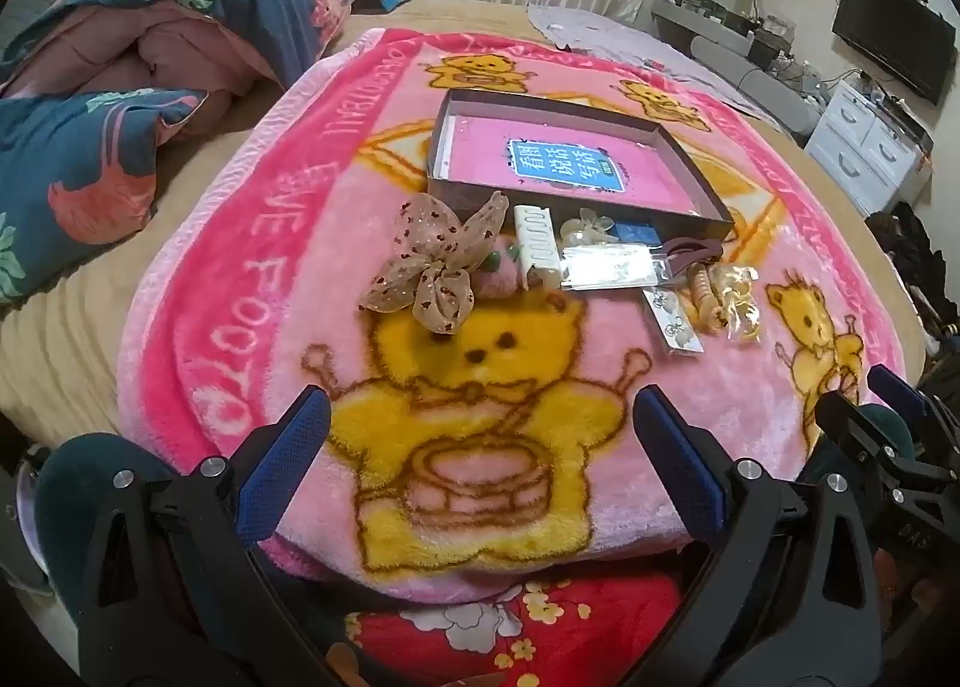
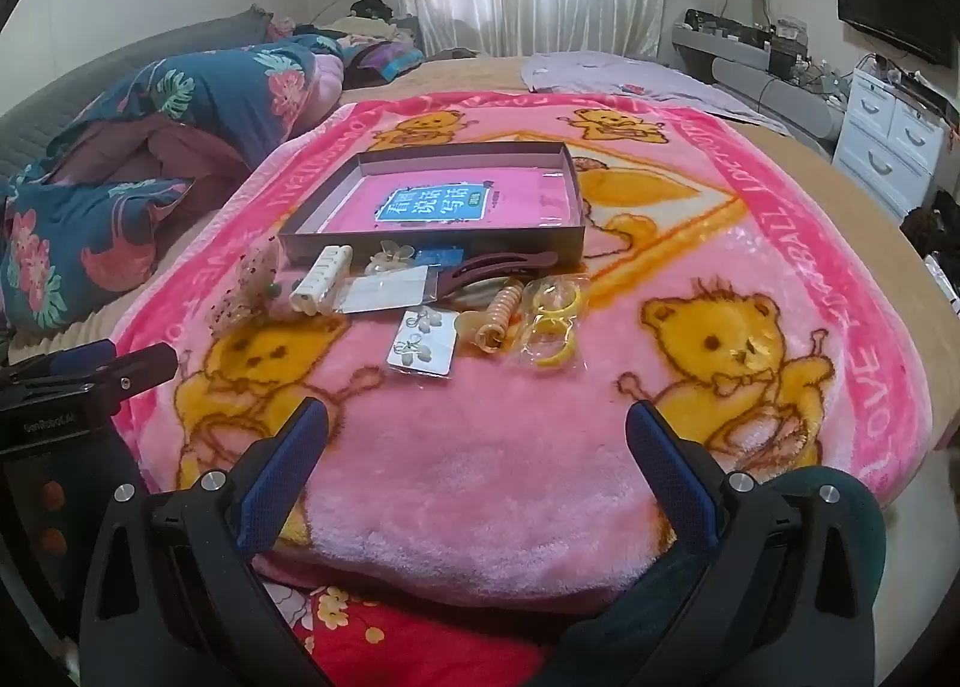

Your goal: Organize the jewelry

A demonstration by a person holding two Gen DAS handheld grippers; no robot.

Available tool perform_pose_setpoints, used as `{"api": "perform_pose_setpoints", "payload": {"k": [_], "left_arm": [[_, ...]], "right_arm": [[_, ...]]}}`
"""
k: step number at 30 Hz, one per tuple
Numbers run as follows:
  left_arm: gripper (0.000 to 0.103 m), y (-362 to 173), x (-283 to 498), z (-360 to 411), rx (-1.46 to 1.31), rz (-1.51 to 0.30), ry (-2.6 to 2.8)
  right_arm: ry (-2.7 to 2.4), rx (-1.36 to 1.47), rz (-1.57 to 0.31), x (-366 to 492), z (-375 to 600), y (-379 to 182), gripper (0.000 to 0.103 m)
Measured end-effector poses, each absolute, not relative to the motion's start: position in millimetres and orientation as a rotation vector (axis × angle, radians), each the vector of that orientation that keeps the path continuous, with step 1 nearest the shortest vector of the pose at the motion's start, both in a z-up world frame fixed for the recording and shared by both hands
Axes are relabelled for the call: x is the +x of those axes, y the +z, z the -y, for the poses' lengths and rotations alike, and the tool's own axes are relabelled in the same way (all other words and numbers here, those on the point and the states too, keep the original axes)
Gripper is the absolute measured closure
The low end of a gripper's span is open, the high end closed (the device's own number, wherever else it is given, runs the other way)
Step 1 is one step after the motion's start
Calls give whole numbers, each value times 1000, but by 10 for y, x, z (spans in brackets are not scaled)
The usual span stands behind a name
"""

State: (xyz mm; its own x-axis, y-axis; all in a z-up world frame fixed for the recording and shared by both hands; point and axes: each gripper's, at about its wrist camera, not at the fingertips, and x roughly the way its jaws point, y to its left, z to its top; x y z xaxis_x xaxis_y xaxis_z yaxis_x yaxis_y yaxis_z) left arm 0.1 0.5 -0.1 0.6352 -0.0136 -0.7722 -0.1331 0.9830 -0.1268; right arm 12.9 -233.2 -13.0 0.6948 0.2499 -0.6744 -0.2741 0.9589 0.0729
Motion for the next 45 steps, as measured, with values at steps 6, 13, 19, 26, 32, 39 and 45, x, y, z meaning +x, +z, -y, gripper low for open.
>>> {"api": "perform_pose_setpoints", "payload": {"k": [6, 13, 19, 26, 32, 39, 45], "left_arm": [[9, 17, 15, -47, -185, -878, 75], [9, 39, -8, -38, -177, -874, 71], [9, 40, -22, -33, -172, -870, 74], [9, 46, -24, -36, -173, -870, 74], [9, 51, -20, -29, -172, -866, 72], [9, 54, -19, -33, -172, -865, 70], [9, 56, -19, -30, -172, -865, 70]], "right_arm": [[292, -28, -746, 116, 2331, -102, 4], [294, -26, -744, 100, 2339, -90, 4], [293, -24, -743, 90, 2341, -81, 4], [296, -23, -743, 90, 2349, -87, 4], [294, -23, -742, 78, 2342, -72, 4], [308, -19, -736, 44, 2325, -47, 4], [310, -17, -736, 39, 2323, -37, 4]]}}
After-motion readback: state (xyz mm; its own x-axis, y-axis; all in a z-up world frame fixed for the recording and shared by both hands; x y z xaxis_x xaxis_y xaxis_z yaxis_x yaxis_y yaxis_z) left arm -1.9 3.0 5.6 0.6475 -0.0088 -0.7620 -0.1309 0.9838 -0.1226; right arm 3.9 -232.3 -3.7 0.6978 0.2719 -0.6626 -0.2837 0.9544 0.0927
